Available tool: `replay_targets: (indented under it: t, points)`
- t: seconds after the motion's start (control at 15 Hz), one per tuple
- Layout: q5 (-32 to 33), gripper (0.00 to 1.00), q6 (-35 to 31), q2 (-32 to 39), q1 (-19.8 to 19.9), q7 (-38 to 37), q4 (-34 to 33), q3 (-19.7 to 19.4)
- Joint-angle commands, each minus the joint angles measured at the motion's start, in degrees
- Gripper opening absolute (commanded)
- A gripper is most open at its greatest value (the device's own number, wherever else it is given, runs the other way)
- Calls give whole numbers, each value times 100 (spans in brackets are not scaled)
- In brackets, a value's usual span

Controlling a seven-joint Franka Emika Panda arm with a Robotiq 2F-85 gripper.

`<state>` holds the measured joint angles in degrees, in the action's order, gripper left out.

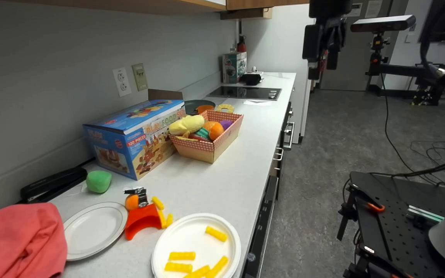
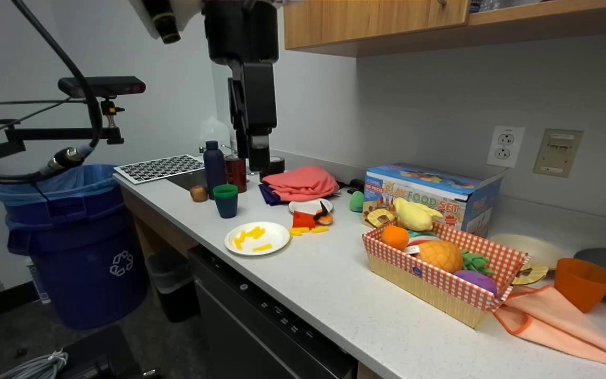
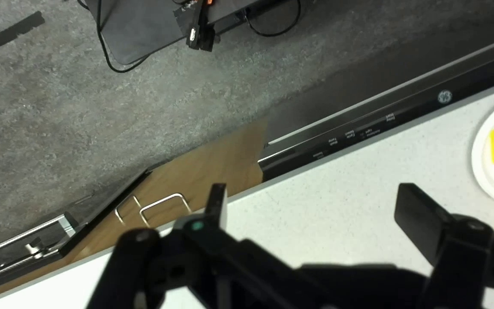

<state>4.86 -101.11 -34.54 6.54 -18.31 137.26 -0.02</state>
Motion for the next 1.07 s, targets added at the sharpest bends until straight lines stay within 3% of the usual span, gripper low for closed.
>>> replay_targets:
  t: [0.0,0.4,0.6,1.0]
  points:
    - [-23,100,-63,-154,108,25,47,-37]
    - [-32,100,-231,-442,217,33,237,-117]
    - [-216,100,-337,-512,307,-159,-25,-220]
    - [-436,100,-423,-655,928,-336,-778,-911]
